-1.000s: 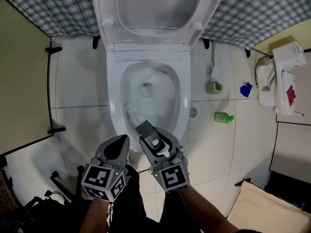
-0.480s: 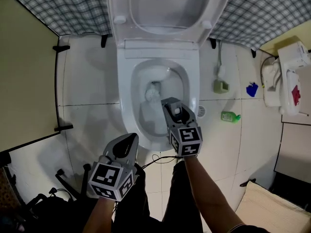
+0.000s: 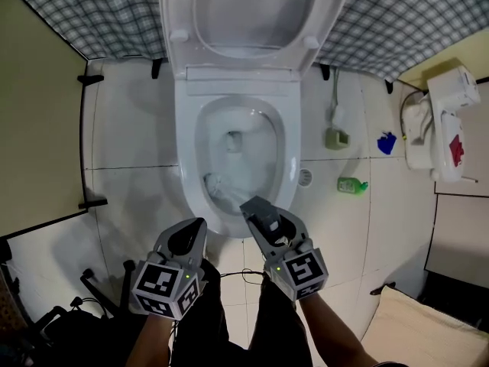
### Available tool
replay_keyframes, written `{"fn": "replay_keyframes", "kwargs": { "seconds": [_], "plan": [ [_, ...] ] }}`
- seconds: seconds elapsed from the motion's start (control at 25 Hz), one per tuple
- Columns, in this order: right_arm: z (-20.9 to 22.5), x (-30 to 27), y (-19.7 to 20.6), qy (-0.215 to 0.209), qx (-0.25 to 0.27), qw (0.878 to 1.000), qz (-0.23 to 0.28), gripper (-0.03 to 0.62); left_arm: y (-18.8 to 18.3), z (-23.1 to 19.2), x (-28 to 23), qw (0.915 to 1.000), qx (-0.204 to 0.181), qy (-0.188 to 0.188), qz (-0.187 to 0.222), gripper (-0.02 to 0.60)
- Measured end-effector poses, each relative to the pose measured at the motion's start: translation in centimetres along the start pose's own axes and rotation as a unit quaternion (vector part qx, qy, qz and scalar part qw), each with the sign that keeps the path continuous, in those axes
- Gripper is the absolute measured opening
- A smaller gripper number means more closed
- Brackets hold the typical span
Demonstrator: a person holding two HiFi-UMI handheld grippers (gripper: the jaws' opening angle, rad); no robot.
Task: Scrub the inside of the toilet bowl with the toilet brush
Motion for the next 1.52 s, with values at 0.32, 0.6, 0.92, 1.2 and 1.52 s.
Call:
{"fn": "replay_keyframes", "kwargs": {
  "seconds": [0.32, 0.6, 0.92, 1.2, 1.52],
  "plan": [
    [1.1, -1.4, 1.5, 0.011, 0.009, 1.0, -0.017, 0.193, -0.4, 1.0, -0.2, 0.9999, -0.011, 0.006, -0.004, -0.008],
    [7.1, -7.0, 4.5, 0.068, 0.004, 0.996, -0.06, 0.195, -0.4, -0.1, 0.2, 1.0, -0.007, 0.005, -0.003, -0.008],
    [5.9, -8.0, 2.6, 0.033, 0.042, 0.996, -0.071, 0.196, -1.1, -0.6, 0.4, 0.9999, -0.002, 0.006, 0.01, -0.008],
    [2.4, -2.3, 1.3, -0.026, 0.066, 0.996, -0.051, 0.195, -0.4, 0.4, 0.0, 0.9999, -0.012, 0.006, 0.006, -0.008],
    [3.3, 3.8, -0.6, 0.019, 0.042, 0.998, -0.04, 0.193, 1.0, 2.4, 0.0, 0.9999, -0.005, 0.012, 0.001, -0.008]
  ]
}}
Point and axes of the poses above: the fingertips, and each gripper's own axes: x backward along the fingers, z to its right, y out of its underside, the point moved 1 cm from there along x, backward along the fingers, and after that the axes turned 14 degrees about x, right-handed, at the moved point
